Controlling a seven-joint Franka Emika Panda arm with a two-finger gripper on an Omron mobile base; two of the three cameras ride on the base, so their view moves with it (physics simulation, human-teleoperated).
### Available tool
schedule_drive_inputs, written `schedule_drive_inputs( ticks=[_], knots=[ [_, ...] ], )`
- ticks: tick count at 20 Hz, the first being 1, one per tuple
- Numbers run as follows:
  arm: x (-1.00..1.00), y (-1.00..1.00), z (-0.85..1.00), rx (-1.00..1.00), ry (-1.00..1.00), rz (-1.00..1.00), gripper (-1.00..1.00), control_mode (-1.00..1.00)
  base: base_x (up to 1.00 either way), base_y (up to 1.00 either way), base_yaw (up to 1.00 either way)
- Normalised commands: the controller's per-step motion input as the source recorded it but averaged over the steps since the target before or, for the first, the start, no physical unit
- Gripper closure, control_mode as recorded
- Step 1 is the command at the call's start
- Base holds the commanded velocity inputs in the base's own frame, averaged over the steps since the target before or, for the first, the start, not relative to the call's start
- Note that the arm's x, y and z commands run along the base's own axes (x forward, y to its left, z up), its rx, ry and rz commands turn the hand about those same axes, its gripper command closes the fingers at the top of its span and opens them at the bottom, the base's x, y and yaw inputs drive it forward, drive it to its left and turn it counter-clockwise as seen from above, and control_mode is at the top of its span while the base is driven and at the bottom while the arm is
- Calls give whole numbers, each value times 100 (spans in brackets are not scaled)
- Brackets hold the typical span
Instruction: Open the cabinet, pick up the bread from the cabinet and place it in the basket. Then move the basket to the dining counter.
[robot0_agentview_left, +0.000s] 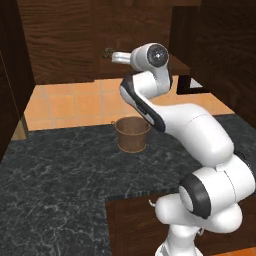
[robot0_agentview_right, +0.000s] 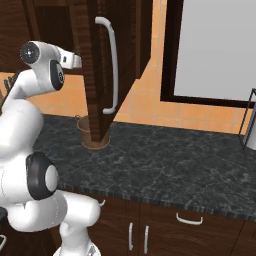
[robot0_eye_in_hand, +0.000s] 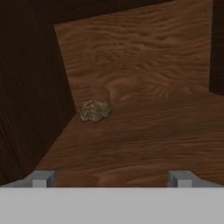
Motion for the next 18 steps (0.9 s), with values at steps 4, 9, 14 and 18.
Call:
schedule_drive_inputs(
  ticks=[4,9,14,18],
  knots=[
    [-37,17,-2,-1,-8,0,-100,100,11,25,0],
    [0,0,0,0,0,0,-100,100,92,68,0],
    [0,0,0,0,0,0,-100,100,100,-56,-4],
    [0,0,0,0,0,0,-100,100,100,-66,1]
  ],
)
